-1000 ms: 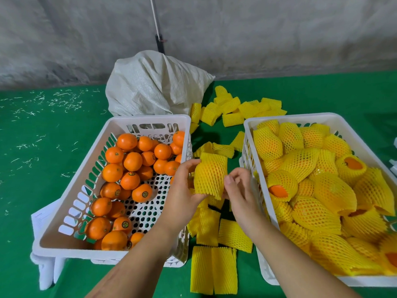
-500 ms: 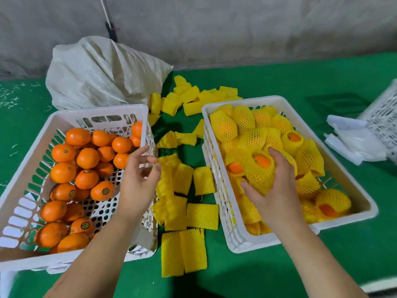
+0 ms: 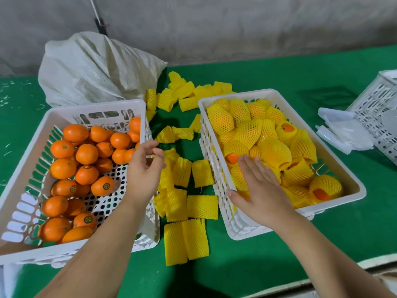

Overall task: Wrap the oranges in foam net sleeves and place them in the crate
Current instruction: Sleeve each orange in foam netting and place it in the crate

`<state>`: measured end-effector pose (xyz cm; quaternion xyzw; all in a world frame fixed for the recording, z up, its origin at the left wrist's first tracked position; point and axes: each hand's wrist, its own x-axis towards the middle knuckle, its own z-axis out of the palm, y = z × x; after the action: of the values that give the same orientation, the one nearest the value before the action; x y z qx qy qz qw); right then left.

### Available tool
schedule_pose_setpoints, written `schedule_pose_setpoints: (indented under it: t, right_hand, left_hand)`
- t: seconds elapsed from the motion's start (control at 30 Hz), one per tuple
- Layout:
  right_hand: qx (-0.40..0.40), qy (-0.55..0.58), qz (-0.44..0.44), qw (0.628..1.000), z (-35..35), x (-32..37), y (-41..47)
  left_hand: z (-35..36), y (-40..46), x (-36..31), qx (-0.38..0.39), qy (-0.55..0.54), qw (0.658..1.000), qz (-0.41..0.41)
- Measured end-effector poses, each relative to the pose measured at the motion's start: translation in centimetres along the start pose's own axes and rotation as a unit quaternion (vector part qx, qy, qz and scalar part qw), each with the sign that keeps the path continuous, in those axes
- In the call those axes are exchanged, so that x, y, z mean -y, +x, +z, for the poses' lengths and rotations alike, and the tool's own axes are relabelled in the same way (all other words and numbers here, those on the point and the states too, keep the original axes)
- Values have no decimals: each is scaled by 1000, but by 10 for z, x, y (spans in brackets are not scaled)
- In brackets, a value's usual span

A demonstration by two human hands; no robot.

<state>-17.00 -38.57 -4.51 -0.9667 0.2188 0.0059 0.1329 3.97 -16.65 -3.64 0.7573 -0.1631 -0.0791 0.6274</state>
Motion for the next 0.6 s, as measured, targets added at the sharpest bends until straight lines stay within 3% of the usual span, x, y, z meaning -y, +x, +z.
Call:
schedule_pose_setpoints:
  t: [0.1,0.17,0.2,0.27,0.37,0.43,0.53,0.6]
  right_hand:
    - [-126,29,-30,991,9,34,3]
    - [-139,22,-93,986,18,63,9]
    - [-103,-20,-131,986,25,76,12]
    - [47,-97,-164,981,40,99,20]
    - [323,-142,-106,929,65,114,24]
    - [423,-144,-78,891,88,115,21]
    - [382,-95,-44,918,117,117,12]
    - [326,-91,-42,940,130,122,9]
  left_hand:
    - [-16,2,10,-38,-85,996,-3]
    - [-35,5,25,-49,-24,998,-6]
    - [-46,6,35,-39,49,998,-16]
    - [-69,13,54,27,199,977,-76]
    - [-94,19,68,204,362,893,-173]
    - [-106,23,80,275,481,820,-145]
    - [-117,29,94,310,613,717,-118]
    - [-124,37,98,342,646,670,-126]
